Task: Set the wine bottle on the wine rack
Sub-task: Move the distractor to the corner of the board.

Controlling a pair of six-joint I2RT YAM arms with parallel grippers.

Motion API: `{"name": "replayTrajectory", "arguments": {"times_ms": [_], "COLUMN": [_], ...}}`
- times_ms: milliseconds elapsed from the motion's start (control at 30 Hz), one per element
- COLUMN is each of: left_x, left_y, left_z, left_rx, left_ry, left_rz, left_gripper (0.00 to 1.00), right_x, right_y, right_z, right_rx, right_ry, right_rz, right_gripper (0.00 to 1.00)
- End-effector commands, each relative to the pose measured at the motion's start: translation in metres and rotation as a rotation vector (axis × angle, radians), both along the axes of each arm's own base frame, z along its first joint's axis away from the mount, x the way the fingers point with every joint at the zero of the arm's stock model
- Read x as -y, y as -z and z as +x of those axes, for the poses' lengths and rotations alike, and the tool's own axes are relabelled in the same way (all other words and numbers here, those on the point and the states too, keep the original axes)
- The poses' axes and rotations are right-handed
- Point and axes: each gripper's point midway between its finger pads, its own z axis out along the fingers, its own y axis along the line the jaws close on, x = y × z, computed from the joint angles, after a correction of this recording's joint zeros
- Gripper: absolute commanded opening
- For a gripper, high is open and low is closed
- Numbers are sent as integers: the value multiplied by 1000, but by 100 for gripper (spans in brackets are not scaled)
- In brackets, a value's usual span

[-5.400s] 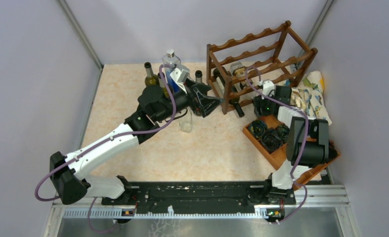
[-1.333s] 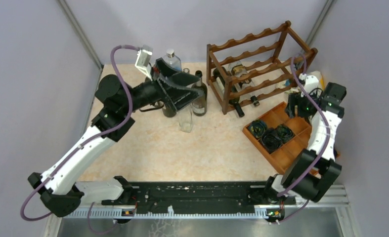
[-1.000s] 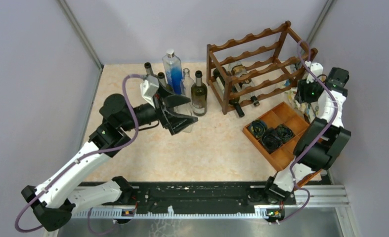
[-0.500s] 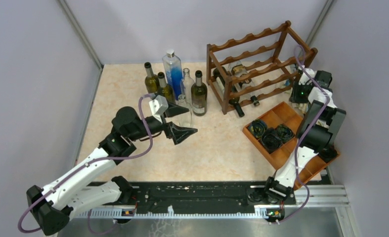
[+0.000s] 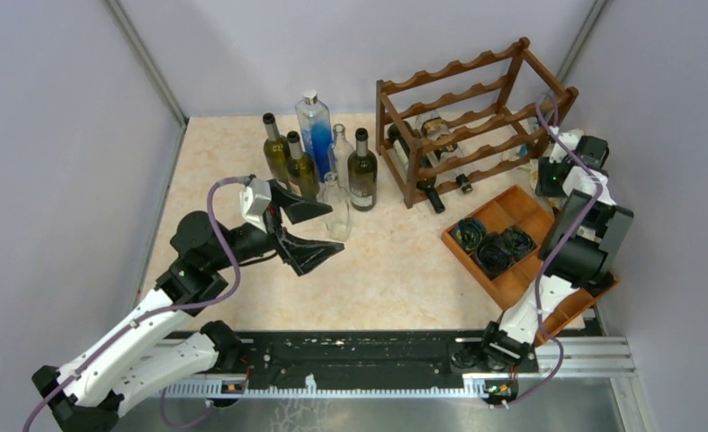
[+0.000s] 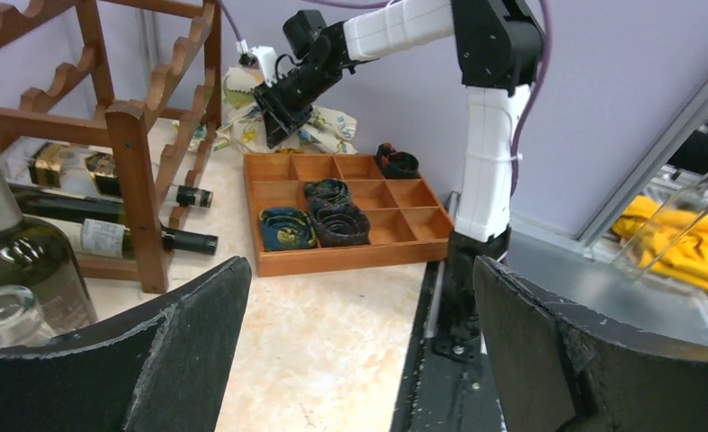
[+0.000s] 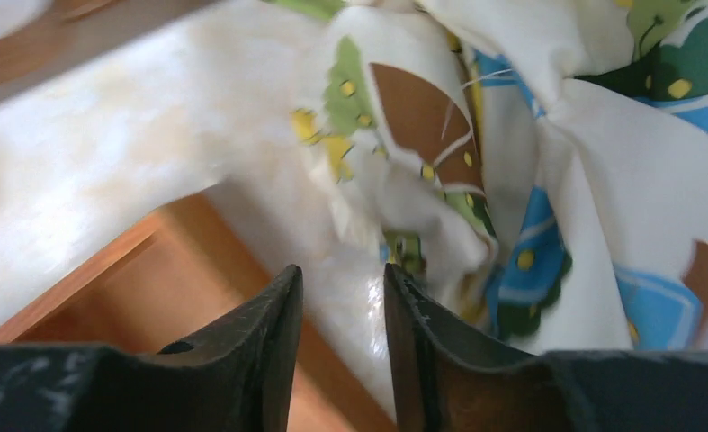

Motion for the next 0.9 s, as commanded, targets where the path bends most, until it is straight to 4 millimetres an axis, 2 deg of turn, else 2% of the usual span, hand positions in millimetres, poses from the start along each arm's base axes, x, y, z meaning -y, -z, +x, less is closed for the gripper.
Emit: {"name": "replayTrajectory", "arguments": {"times_ms": [0,67,133,300,367,433,533,633,733,867], "left_x": [-3,-3,-3,-2,-6,-10,-16,-20,-20,-21], "left_y": [7,18,30,48,51,54,60,81,90,90], "left_z": [0,3,2,-7,-8,-6,1,6,7,5], "left_rx": [-163,-231,-274,-390,-413,-427,-431,-469,-481,-482], "left_ry": [-23,-40,-38,-8,-22,-52,-110,-158,-166,-162], "left_rz": [-17,-3,13,2,-11,-16,-4,38,48,63], "left_gripper": [99,99,99,97,96,96,96,96,95,95], "right_x": [-48,-72,-98,-166,-189,-205,-218,-222,-217,-213], "right_y": [-107,-126,-130,-107,-97,-91,-87,-90,-85,-70], "right_z": [-7,-21,-40,-95,-120,-136,-146,-147,-148,-160], "right_rx": [226,269,281,200,181,188,247,307,261,145], "right_ry": [-235,-309,-395,-735,-900,-993,-1080,-1088,-1034,-991], "right_rz": [46,83,146,271,259,235,144,103,93,79], "right_gripper": [45,55,62,68,70,70,76,83,83,80]}}
